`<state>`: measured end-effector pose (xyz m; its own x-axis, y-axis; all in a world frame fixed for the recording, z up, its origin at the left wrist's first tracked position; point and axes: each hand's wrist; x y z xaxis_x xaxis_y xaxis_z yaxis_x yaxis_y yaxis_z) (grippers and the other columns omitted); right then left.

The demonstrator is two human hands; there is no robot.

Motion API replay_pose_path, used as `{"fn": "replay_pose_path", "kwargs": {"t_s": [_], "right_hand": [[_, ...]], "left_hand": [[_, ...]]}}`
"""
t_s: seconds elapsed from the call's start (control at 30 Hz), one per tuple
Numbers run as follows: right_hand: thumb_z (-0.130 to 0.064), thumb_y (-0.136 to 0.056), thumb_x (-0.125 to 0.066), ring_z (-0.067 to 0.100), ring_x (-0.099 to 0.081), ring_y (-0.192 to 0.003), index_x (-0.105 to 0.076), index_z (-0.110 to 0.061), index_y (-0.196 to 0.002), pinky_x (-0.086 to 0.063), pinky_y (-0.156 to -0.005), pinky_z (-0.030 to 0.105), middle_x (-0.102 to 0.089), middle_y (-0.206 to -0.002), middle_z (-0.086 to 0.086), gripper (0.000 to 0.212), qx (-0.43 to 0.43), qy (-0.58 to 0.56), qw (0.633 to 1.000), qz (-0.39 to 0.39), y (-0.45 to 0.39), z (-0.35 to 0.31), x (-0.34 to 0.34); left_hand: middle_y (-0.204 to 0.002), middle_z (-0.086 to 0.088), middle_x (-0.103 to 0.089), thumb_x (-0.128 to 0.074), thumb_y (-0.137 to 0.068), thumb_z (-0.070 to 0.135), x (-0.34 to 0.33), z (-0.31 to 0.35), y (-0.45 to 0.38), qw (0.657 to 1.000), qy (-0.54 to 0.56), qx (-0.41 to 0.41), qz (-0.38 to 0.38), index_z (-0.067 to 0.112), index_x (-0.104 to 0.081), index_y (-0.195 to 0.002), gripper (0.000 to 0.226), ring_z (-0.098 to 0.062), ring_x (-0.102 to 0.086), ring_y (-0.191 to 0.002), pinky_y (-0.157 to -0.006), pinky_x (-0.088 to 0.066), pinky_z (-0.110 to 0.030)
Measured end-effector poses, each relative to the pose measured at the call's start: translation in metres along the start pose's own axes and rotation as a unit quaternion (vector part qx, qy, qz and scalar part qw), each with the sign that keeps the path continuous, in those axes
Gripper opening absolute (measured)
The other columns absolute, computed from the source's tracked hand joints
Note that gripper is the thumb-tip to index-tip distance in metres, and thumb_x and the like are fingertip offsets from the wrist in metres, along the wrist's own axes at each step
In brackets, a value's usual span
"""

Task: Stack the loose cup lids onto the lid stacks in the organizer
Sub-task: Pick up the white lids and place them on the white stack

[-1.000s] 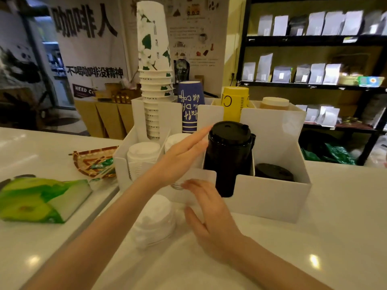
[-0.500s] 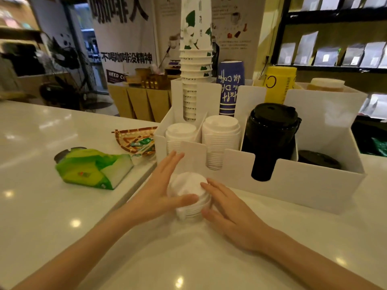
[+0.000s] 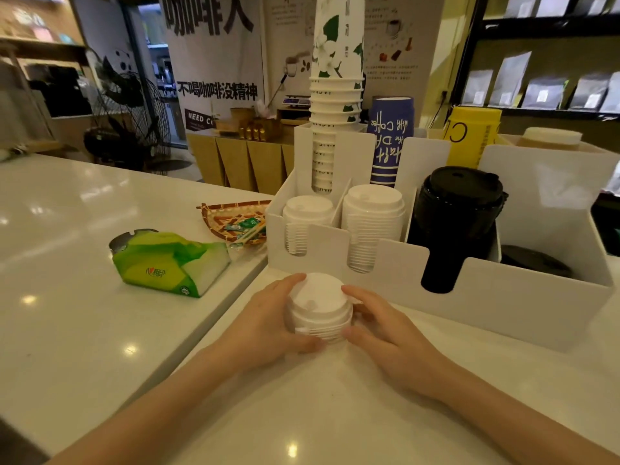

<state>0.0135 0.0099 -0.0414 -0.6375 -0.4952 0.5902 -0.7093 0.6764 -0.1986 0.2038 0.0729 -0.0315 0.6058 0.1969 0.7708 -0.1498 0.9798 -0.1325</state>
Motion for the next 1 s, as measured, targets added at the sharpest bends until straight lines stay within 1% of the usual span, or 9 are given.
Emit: {"fn": "replay_pose_path", "kwargs": {"t_s": [0.1, 0.23, 0.37, 0.57, 0.67, 0.77, 0.83, 0.9, 1.0], "right_hand": [[-0.031, -0.086, -0.054, -0.006, -0.043, -0.119, -0.041, -0.041, -0.126, -0.038, -0.101, 0.024, -0.046, -0.131, -0.022, 0.044, -0.007, -0.061, 0.998, 0.026, -0.003, -0.012, 0.003], [-0.029, -0.086, -0.054, -0.001, -0.044, -0.120, -0.036, -0.037, -0.130, -0.038, -0.104, 0.028, -0.045, -0.135, -0.014, 0.048, 0.046, -0.019, 0.997, 0.052, -0.023, -0.035, 0.018], [-0.027, -0.087, -0.053, 0.006, -0.043, -0.123, -0.036, -0.034, -0.131, -0.038, -0.104, 0.031, -0.043, -0.139, -0.008, 0.048, 0.096, -0.016, 0.992, 0.078, -0.050, -0.057, 0.036], [-0.021, -0.087, -0.052, 0.008, -0.043, -0.118, -0.038, -0.026, -0.130, -0.036, -0.099, 0.026, -0.044, -0.138, -0.003, 0.046, 0.120, 0.046, 0.981, 0.144, -0.097, -0.071, 0.059], [-0.023, -0.086, -0.052, 0.013, -0.044, -0.112, -0.035, -0.024, -0.132, -0.036, -0.100, 0.032, -0.043, -0.140, -0.001, 0.049, 0.093, 0.094, 0.980, 0.147, -0.115, -0.068, 0.064], [-0.026, -0.086, -0.051, 0.018, -0.035, -0.126, -0.033, -0.022, -0.134, -0.028, -0.107, 0.037, -0.041, -0.141, 0.002, 0.051, 0.064, 0.179, 0.972, 0.140, -0.126, -0.063, 0.065], [-0.030, -0.088, -0.048, 0.021, -0.025, -0.135, -0.030, -0.021, -0.136, -0.017, -0.114, 0.039, -0.034, -0.146, 0.004, 0.052, 0.051, 0.260, 0.956, 0.126, -0.130, -0.061, 0.065], [-0.031, -0.090, -0.043, 0.020, -0.015, -0.139, -0.026, -0.020, -0.138, -0.008, -0.115, 0.038, -0.027, -0.150, 0.004, 0.051, 0.048, 0.315, 0.942, 0.104, -0.133, -0.060, 0.066], [-0.029, -0.091, -0.037, 0.018, -0.012, -0.141, -0.028, -0.019, -0.137, -0.004, -0.115, 0.038, -0.029, -0.150, 0.005, 0.048, 0.054, 0.356, 0.930, 0.070, -0.137, -0.059, 0.066]], "left_hand": [[-0.132, 0.007, -0.047, -0.080, -0.052, 0.042, 0.011, 0.007, -0.003, 0.999, 0.031, 0.010, 0.024, 0.034, -0.031, -0.132, 0.094, -0.012, -0.047, -0.113, -0.097, -0.042, -0.030], [-0.119, 0.010, -0.050, -0.081, -0.053, 0.039, 0.039, 0.018, -0.015, 0.995, 0.062, -0.014, 0.079, 0.033, -0.038, -0.127, 0.086, -0.009, -0.050, -0.100, -0.078, -0.044, -0.020], [-0.126, 0.008, -0.047, -0.082, -0.051, 0.035, 0.067, 0.032, -0.032, 0.980, 0.109, -0.046, 0.158, 0.031, -0.041, -0.123, 0.083, -0.014, -0.050, -0.108, -0.087, -0.050, -0.031], [-0.129, 0.001, -0.048, -0.082, -0.055, 0.026, 0.092, 0.044, -0.074, 0.966, 0.130, -0.080, 0.211, 0.027, -0.044, -0.119, 0.074, -0.014, -0.051, -0.110, -0.086, -0.048, -0.025], [-0.126, 0.003, -0.053, -0.080, -0.058, 0.028, 0.092, 0.042, -0.095, 0.962, 0.108, -0.086, 0.237, 0.026, -0.046, -0.120, 0.071, -0.010, -0.050, -0.108, -0.087, -0.043, -0.022], [-0.130, 0.003, -0.054, -0.079, -0.060, 0.031, 0.085, 0.035, -0.108, 0.964, 0.083, -0.073, 0.243, 0.028, -0.046, -0.123, 0.072, -0.013, -0.046, -0.117, -0.100, -0.039, -0.035], [-0.132, 0.003, -0.053, -0.077, -0.060, 0.037, 0.078, 0.029, -0.113, 0.966, 0.058, -0.058, 0.244, 0.030, -0.045, -0.125, 0.072, -0.014, -0.045, -0.119, -0.100, -0.036, -0.036], [-0.133, 0.004, -0.052, -0.073, -0.061, 0.047, 0.074, 0.024, -0.116, 0.968, 0.014, -0.039, 0.246, 0.031, -0.044, -0.126, 0.073, -0.014, -0.043, -0.122, -0.102, -0.034, -0.039], [-0.138, 0.003, -0.047, -0.069, -0.061, 0.054, 0.072, 0.017, -0.116, 0.974, -0.044, -0.014, 0.222, 0.033, -0.043, -0.126, 0.073, -0.017, -0.035, -0.131, -0.108, -0.029, -0.050]]}}
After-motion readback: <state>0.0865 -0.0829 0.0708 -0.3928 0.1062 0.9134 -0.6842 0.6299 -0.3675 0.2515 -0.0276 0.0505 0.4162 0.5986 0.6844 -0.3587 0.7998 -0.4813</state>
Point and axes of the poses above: each hand's wrist, its own y-axis away from the middle knuckle, its own x-axis out of the back of the hand, z = x × y
